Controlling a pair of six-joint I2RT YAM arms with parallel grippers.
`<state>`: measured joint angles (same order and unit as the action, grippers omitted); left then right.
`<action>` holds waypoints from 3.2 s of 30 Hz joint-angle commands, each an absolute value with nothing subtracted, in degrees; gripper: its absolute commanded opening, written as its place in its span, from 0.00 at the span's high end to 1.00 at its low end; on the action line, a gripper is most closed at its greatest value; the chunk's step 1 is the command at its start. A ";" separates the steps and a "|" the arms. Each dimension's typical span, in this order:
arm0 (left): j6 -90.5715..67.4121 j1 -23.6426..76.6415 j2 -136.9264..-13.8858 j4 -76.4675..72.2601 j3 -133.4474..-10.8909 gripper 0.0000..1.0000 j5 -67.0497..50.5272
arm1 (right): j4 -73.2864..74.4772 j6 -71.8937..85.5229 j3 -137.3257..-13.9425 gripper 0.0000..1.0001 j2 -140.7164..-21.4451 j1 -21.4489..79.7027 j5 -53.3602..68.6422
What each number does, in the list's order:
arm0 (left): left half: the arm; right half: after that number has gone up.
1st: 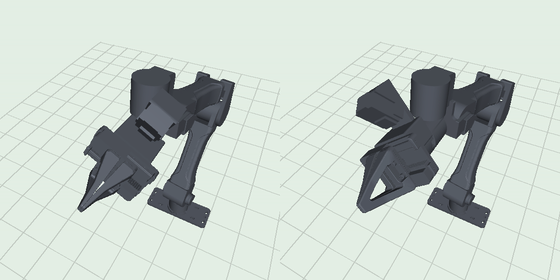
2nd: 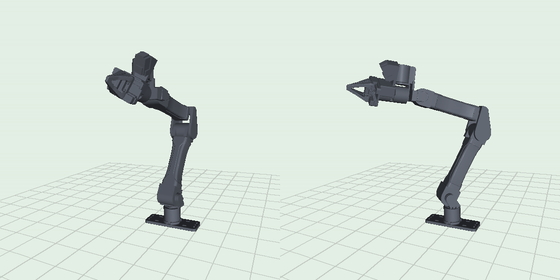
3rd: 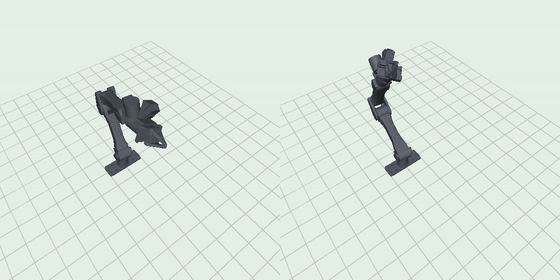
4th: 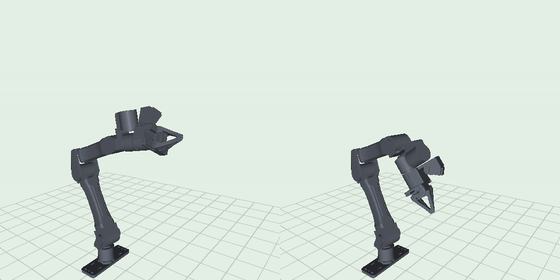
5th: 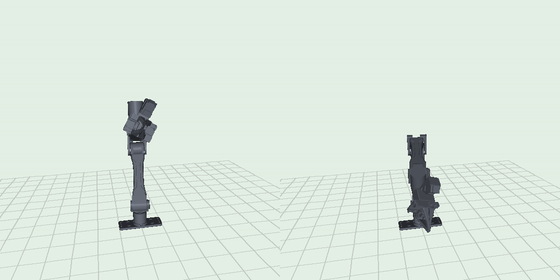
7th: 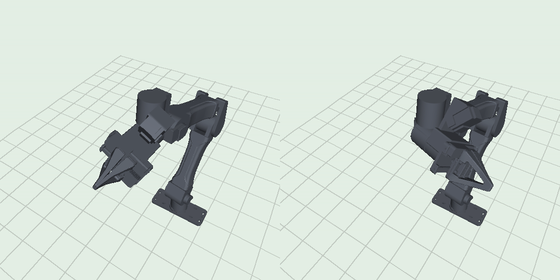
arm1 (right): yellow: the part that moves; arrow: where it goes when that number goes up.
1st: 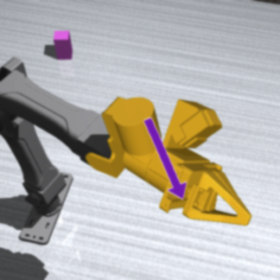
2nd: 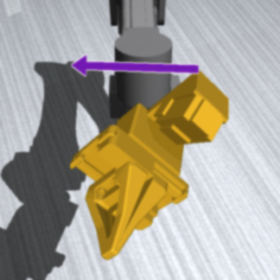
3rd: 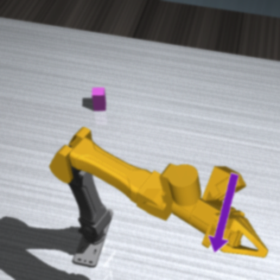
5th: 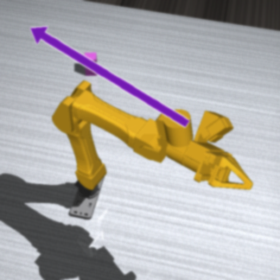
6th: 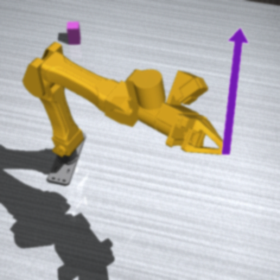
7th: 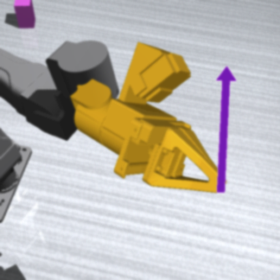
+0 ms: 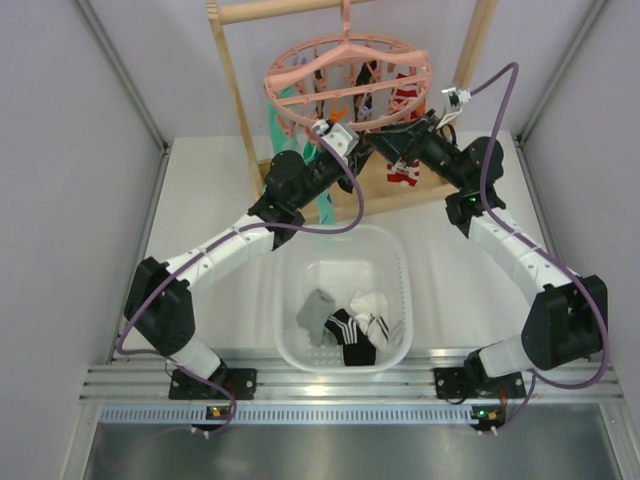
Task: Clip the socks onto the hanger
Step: Open the clamp at the hanger, then pick up the sock from the bin.
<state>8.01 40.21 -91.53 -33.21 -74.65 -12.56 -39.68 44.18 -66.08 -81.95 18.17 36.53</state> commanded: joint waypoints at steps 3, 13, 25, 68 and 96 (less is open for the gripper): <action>9.23 40.78 -89.03 -34.72 -74.62 1.00 -14.94 | -43.42 44.91 -68.12 0.50 -82.62 19.34 35.60; 11.34 41.31 -89.47 -33.66 -74.71 1.00 -13.97 | -44.29 44.91 -68.64 0.71 -83.41 20.13 34.10; 10.73 39.82 -79.65 -23.84 -70.40 0.35 -16.87 | -46.41 45.53 -67.06 1.00 -82.62 19.78 34.63; 62.84 50.97 -83.76 23.12 -48.79 0.45 -42.98 | -40.96 39.99 -66.88 1.00 -82.71 14.68 41.83; 50.28 52.03 -77.79 25.57 -54.31 1.00 -38.23 | -41.92 41.31 -67.41 1.00 -83.41 13.01 43.59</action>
